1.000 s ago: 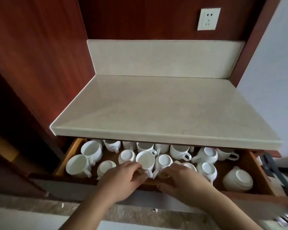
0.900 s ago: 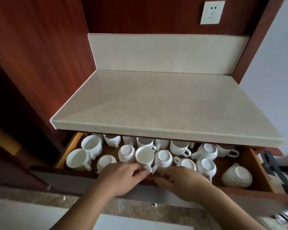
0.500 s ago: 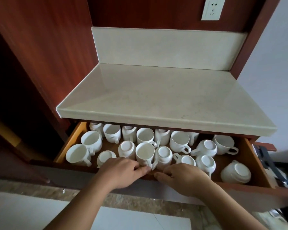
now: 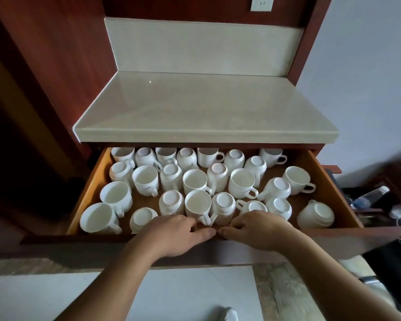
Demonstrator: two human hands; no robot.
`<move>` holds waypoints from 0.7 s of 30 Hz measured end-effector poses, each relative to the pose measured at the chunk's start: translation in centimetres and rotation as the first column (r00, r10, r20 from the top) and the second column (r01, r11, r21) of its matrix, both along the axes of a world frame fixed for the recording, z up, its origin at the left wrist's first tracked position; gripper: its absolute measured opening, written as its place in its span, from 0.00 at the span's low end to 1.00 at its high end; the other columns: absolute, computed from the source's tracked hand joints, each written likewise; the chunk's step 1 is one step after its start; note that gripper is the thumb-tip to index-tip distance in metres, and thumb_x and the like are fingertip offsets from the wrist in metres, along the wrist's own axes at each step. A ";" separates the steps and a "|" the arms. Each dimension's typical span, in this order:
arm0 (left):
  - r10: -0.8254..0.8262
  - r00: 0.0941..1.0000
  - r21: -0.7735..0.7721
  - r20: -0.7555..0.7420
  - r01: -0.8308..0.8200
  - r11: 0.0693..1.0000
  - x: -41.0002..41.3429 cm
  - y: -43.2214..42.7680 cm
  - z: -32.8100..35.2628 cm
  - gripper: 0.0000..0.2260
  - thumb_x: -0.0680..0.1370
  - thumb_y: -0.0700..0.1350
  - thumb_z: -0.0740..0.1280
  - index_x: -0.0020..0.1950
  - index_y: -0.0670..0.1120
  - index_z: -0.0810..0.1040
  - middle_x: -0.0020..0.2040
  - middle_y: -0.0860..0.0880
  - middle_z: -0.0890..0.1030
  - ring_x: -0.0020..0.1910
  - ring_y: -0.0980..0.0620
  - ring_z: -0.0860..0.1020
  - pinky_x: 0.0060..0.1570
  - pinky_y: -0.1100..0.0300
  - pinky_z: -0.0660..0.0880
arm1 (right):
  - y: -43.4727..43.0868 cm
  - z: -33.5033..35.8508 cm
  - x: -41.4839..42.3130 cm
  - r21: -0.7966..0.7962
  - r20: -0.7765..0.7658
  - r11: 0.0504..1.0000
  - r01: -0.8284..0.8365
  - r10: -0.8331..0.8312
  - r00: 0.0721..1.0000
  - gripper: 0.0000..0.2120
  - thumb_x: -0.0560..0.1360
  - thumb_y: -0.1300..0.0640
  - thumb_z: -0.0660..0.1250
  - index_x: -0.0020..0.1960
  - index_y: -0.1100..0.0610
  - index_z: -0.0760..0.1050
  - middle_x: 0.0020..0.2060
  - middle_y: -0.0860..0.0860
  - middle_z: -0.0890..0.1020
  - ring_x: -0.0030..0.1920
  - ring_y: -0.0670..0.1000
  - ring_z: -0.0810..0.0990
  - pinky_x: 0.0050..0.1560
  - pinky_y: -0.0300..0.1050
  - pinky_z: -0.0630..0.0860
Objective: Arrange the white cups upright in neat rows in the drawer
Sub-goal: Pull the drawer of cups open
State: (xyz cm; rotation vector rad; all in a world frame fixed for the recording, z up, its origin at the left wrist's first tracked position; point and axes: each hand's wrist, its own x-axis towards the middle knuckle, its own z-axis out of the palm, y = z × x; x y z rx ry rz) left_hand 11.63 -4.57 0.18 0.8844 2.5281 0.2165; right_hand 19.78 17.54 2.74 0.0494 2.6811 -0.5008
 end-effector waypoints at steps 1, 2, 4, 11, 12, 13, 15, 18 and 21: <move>-0.009 1.000 0.002 0.000 0.009 1.000 0.5 -0.2 0.0 0.28 0.74 0.79 0.49 0.45 0.56 0.69 0.61 0.51 0.81 0.59 0.47 0.78 0.47 0.50 0.70 | -0.2 -0.1 0.5 0.008 -0.002 1.000 0.001 -0.001 1.000 0.09 0.76 0.28 0.57 0.47 0.31 0.70 0.43 0.42 0.81 0.47 0.44 0.78 0.49 0.45 0.75; -0.018 1.000 0.004 -0.002 0.018 1.000 0.9 -0.4 0.0 0.28 0.74 0.79 0.48 0.45 0.56 0.69 0.61 0.51 0.81 0.59 0.47 0.78 0.47 0.50 0.70 | -0.4 -0.3 0.9 0.014 -0.004 1.000 0.003 -0.003 1.000 0.10 0.76 0.27 0.57 0.49 0.31 0.69 0.44 0.43 0.82 0.47 0.45 0.78 0.50 0.46 0.76; -0.029 1.000 0.002 0.003 0.029 1.000 1.8 -0.7 -0.1 0.28 0.75 0.79 0.48 0.45 0.56 0.69 0.61 0.51 0.81 0.59 0.47 0.78 0.46 0.50 0.70 | -0.6 -0.4 1.7 0.016 -0.008 1.000 0.008 -0.008 1.000 0.11 0.75 0.27 0.57 0.50 0.31 0.70 0.45 0.43 0.82 0.48 0.45 0.78 0.50 0.45 0.75; -0.049 0.998 0.003 0.032 0.049 0.999 4.3 -1.3 0.1 0.25 0.77 0.77 0.48 0.47 0.56 0.67 0.62 0.51 0.80 0.60 0.47 0.77 0.46 0.51 0.68 | -1.0 -0.7 4.0 0.003 0.001 1.000 0.014 -0.014 1.000 0.15 0.74 0.25 0.56 0.52 0.28 0.76 0.47 0.42 0.83 0.46 0.42 0.77 0.42 0.40 0.70; -0.045 0.998 -0.002 0.042 0.045 0.999 4.4 -1.5 0.1 0.26 0.76 0.77 0.48 0.47 0.56 0.68 0.62 0.51 0.79 0.60 0.47 0.77 0.46 0.51 0.68 | -1.0 -1.1 4.1 0.014 -0.003 1.000 0.028 -0.028 1.000 0.23 0.72 0.23 0.55 0.53 0.35 0.79 0.47 0.42 0.83 0.45 0.42 0.78 0.42 0.41 0.71; -0.041 0.998 -0.009 0.051 0.042 0.999 4.5 -1.7 0.0 0.26 0.76 0.77 0.48 0.46 0.56 0.68 0.62 0.51 0.79 0.59 0.47 0.77 0.46 0.51 0.68 | -1.1 -1.4 4.2 0.028 -0.003 0.999 0.033 -0.033 0.999 0.28 0.71 0.22 0.54 0.52 0.40 0.80 0.46 0.43 0.83 0.45 0.42 0.78 0.43 0.41 0.73; -0.036 0.997 -0.019 0.069 0.038 0.999 4.4 -2.1 0.0 0.28 0.75 0.78 0.48 0.46 0.56 0.69 0.60 0.52 0.79 0.58 0.48 0.77 0.46 0.51 0.69 | -1.3 -1.6 4.3 0.033 -0.001 0.999 0.023 -0.023 1.000 0.30 0.71 0.22 0.54 0.50 0.43 0.81 0.44 0.43 0.83 0.44 0.41 0.79 0.43 0.41 0.74; -0.022 0.995 -0.035 0.096 0.026 0.999 4.2 -2.1 0.2 0.28 0.74 0.79 0.48 0.47 0.56 0.70 0.59 0.52 0.79 0.56 0.49 0.77 0.46 0.51 0.69 | -1.4 -1.3 4.1 -0.003 0.025 1.000 0.010 -0.010 1.000 0.28 0.73 0.24 0.56 0.49 0.45 0.82 0.42 0.44 0.82 0.43 0.41 0.79 0.41 0.40 0.73; 0.008 0.987 -0.065 0.161 0.002 0.998 3.9 -1.8 0.7 0.27 0.74 0.78 0.50 0.45 0.56 0.70 0.54 0.51 0.78 0.50 0.50 0.75 0.45 0.52 0.69 | -1.1 -1.0 3.5 -0.035 0.087 0.999 -0.029 0.032 0.996 0.27 0.74 0.26 0.57 0.48 0.47 0.82 0.42 0.46 0.83 0.43 0.43 0.80 0.43 0.41 0.74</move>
